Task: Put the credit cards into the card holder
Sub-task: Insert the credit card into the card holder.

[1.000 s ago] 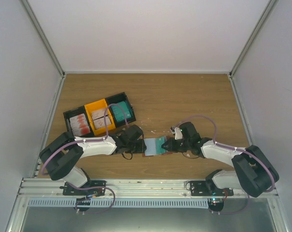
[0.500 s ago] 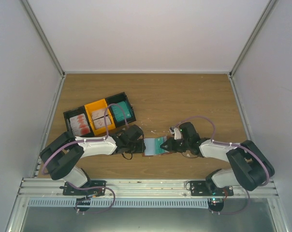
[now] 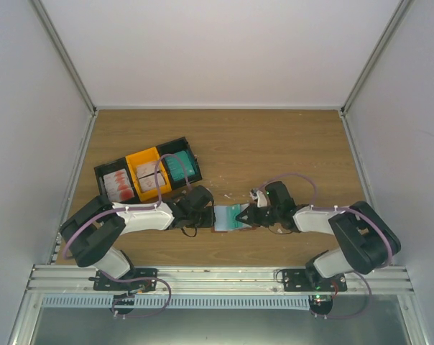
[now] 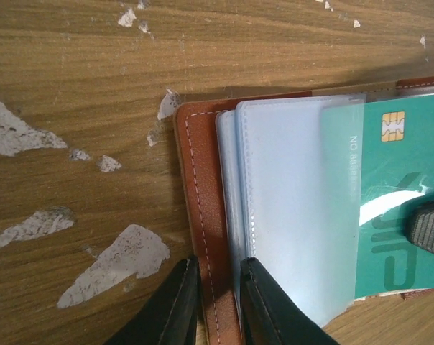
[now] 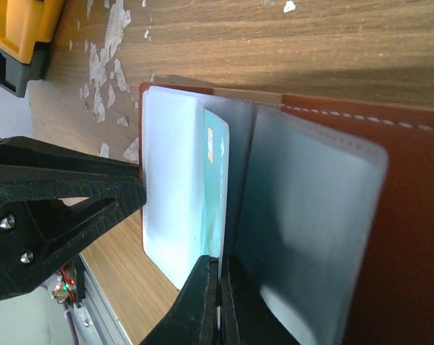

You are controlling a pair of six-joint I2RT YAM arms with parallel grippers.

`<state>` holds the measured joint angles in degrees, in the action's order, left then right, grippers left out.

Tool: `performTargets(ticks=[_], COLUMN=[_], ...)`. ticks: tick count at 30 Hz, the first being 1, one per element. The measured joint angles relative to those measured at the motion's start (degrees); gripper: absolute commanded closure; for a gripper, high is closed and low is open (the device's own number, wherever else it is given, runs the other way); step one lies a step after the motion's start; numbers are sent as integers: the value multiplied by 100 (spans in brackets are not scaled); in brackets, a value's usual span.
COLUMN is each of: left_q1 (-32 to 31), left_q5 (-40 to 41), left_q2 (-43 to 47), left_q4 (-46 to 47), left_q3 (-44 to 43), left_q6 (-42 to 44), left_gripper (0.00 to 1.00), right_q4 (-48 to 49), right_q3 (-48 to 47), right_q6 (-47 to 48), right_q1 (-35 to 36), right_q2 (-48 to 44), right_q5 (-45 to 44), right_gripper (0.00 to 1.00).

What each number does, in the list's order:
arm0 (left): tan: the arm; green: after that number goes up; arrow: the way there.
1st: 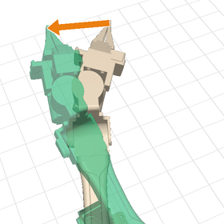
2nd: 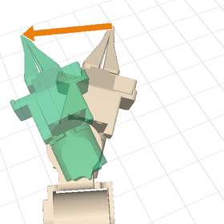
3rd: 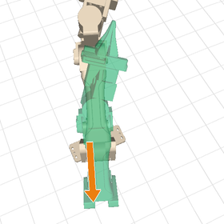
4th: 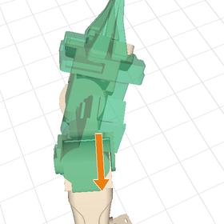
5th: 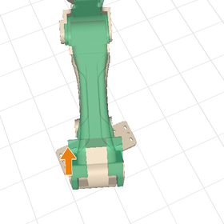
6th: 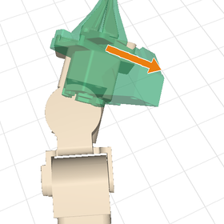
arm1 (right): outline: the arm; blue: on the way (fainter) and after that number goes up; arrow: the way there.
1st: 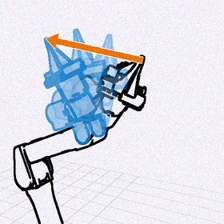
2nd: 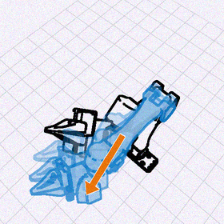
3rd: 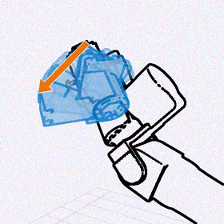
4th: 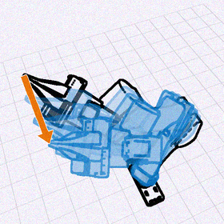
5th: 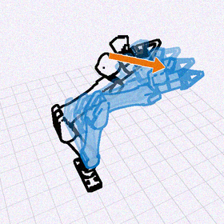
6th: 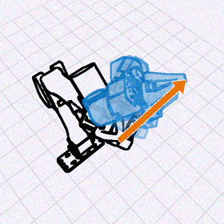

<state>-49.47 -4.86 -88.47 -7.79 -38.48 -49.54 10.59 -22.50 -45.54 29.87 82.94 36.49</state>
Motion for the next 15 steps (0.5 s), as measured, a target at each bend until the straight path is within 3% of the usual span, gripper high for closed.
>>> performTargets(ticks=[11,15], left_q1=[-31,-31], left_q5=[4,4], left_q2=[-63,-63], left_q4=[157,162], left_q3=[2,4], left_q6=[0,0], left_gripper=[84,84], right_q4=[317,227], right_q3=[-57,-146], right_q6=[-129,-122], right_q1=[55,186], right_q2=[317,321], right_q5=[151,26], right_gripper=[96,79])
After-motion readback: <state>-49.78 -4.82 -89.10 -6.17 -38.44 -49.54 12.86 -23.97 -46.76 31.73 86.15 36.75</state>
